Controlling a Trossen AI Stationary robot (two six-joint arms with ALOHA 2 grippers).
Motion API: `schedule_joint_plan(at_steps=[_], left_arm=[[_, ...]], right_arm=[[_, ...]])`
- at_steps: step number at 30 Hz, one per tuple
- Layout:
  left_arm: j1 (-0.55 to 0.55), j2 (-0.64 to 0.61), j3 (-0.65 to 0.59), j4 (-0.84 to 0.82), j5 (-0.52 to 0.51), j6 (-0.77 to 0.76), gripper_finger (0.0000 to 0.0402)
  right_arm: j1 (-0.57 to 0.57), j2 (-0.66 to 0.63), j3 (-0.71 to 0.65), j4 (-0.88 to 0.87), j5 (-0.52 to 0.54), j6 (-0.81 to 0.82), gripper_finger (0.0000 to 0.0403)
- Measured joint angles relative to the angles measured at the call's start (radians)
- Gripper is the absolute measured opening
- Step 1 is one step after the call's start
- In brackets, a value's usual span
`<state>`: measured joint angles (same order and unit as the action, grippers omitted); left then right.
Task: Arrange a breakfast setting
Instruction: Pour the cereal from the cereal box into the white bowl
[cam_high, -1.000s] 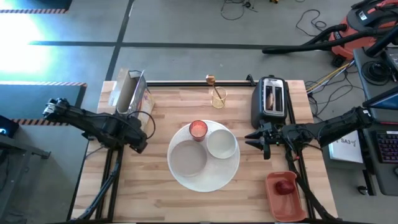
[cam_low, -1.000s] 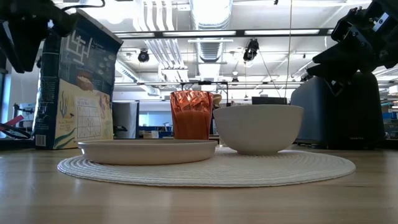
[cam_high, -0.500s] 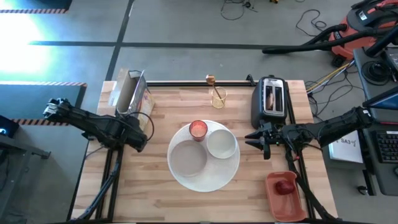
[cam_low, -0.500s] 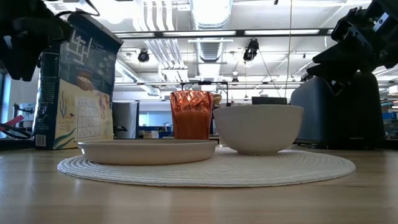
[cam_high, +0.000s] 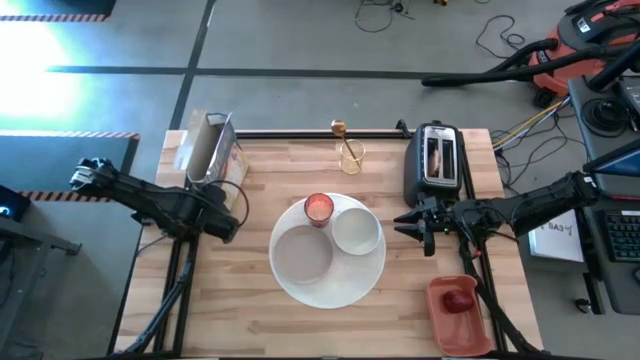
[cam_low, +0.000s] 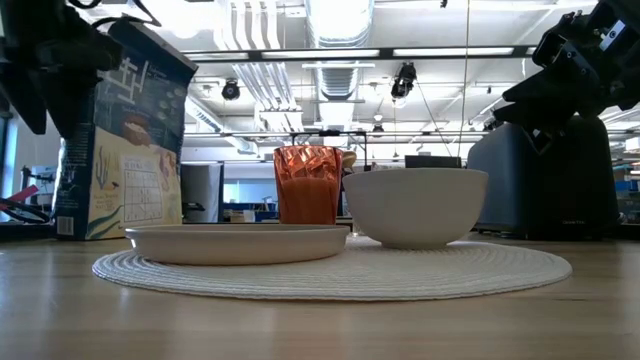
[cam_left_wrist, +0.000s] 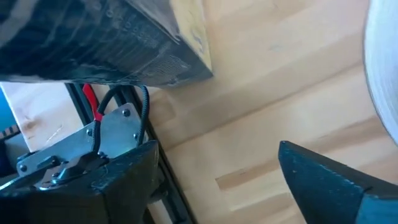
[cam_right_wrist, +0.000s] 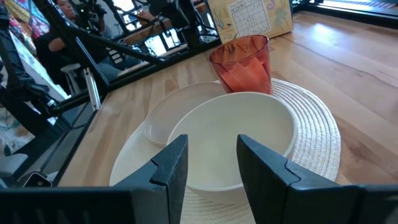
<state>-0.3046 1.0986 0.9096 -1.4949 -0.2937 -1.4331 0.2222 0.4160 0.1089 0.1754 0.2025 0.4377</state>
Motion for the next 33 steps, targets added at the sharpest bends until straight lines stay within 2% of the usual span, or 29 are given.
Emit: schedule_joint_plan(at_steps=[12,19,23,27,33], left_arm=[[0.000,0.000,-0.003,-0.005,-0.049,-0.051,0.0397],[-0.067,0.000,0.038,-0.002,-0.037,-0.050,0.0392],[-0.107,-0.001,0.064,-0.075,-0.043,-0.130,0.0392],[-0.133,-0.004,0.048,-0.077,-0.062,-0.199,0.0391],[-0.134,-0.004,0.000,-0.076,-0.165,-0.247,0.0391]], right_arm=[[0.000,0.000,0.000,0.000,0.000,0.000,0.0128],[0.000,0.000,0.000,0.000,0.000,0.000,0.0128],[0.000,0.000,0.000,0.000,0.000,0.000,0.0128],[0.000,0.000,0.000,0.000,0.000,0.000,0.0128],[0.000,0.000,0.000,0.000,0.000,0.000,0.0128]])
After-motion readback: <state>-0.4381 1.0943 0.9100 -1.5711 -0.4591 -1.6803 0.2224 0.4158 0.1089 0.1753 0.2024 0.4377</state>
